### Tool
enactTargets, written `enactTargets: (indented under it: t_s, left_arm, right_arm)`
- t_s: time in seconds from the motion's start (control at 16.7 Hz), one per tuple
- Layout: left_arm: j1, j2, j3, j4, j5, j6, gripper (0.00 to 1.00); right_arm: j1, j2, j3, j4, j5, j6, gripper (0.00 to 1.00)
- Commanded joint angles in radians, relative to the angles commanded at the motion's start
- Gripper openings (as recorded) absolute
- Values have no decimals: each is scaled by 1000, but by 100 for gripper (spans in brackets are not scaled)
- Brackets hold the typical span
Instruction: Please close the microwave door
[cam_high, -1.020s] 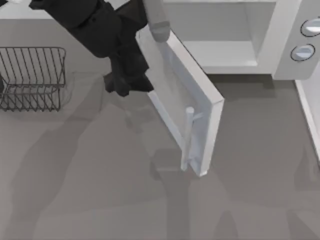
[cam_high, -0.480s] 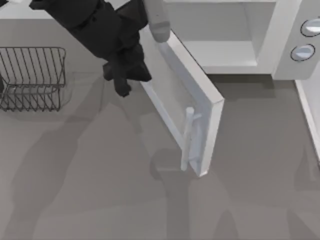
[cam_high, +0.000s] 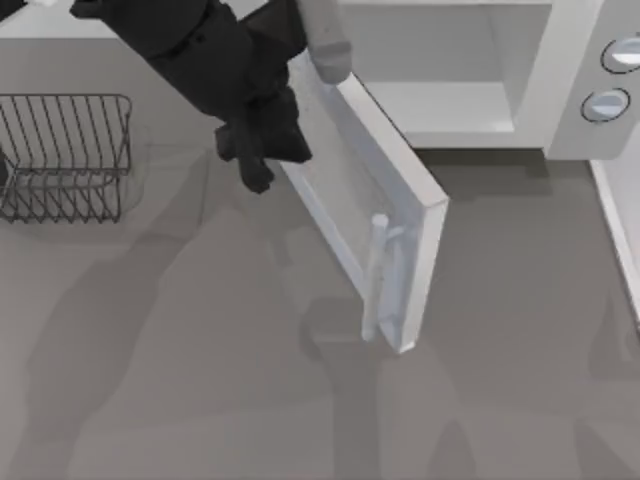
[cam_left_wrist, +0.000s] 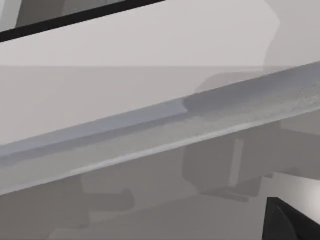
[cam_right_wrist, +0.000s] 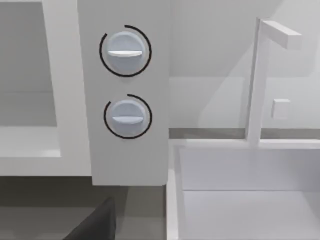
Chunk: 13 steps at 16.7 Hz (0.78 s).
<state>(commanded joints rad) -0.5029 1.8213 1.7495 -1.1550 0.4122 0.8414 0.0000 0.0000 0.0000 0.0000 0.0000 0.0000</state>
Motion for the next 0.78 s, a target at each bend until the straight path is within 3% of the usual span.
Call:
enactTargets:
  t_s: [0.78]
  left_arm:
    - [-67, 48, 59, 15, -24, -71, 0]
  right_arm:
    - [0, 0, 0, 0, 0, 0, 100]
